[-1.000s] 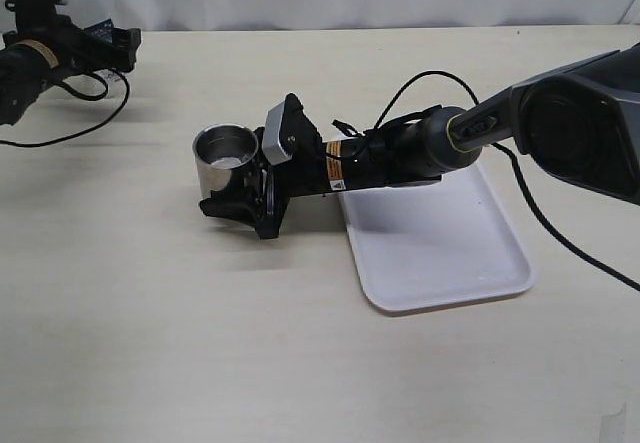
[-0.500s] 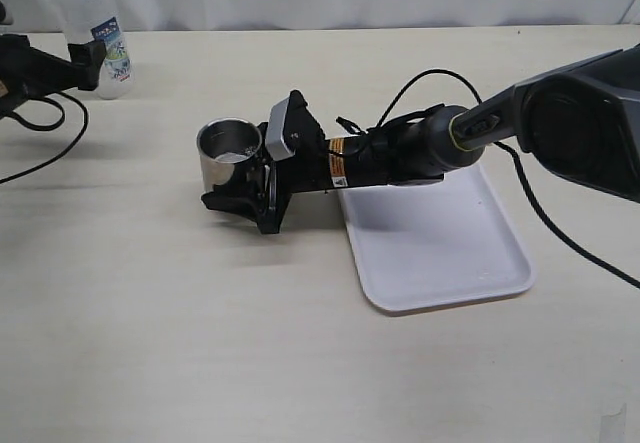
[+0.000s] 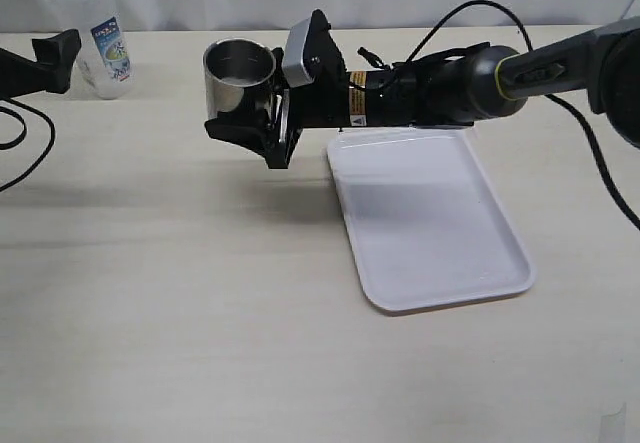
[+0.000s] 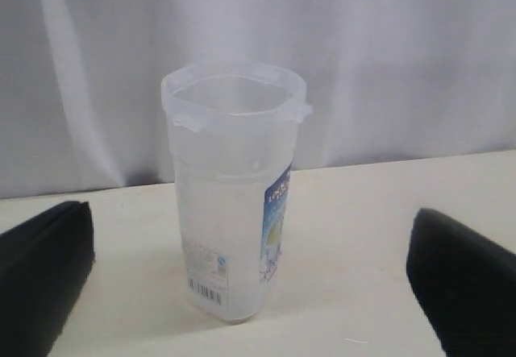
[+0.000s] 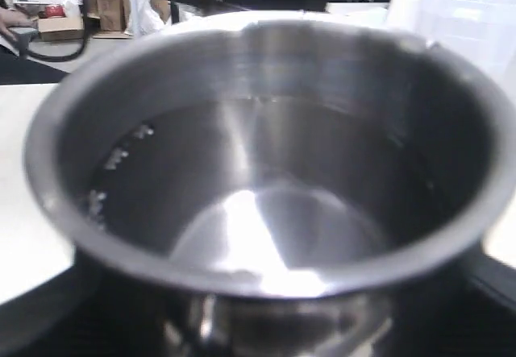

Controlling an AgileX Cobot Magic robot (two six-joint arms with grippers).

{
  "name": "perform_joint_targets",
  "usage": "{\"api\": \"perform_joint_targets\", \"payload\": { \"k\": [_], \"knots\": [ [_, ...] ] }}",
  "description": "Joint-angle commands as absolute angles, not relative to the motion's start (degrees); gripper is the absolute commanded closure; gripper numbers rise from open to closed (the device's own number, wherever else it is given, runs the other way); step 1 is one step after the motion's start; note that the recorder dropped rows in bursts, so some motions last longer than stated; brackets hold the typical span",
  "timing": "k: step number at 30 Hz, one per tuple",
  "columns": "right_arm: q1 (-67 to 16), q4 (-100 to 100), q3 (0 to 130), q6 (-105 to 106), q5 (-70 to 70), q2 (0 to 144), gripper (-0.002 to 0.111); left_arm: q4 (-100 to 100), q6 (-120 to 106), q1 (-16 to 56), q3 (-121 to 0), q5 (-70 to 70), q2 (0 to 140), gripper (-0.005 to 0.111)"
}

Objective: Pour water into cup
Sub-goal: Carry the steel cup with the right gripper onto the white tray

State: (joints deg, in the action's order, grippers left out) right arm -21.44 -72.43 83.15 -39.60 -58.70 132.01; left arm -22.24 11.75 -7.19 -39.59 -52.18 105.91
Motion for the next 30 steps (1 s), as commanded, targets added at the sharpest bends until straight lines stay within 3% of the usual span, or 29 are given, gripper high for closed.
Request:
{"api": "perform_joint_targets", "payload": {
  "k": [1,30],
  "knots": [
    [-19.79,-75.84,83.15,-42.87,-56.65,128.93,0.104,-22.47,10.51,-7.27,-37.30,-52.27,102.69,0.008],
    [-2.00,-67.90,60.57,-28.49,-59.96,123.11,0.104,-23.57,10.68,-7.27,-37.30,-52.20,102.19,0.008]
  ]
}}
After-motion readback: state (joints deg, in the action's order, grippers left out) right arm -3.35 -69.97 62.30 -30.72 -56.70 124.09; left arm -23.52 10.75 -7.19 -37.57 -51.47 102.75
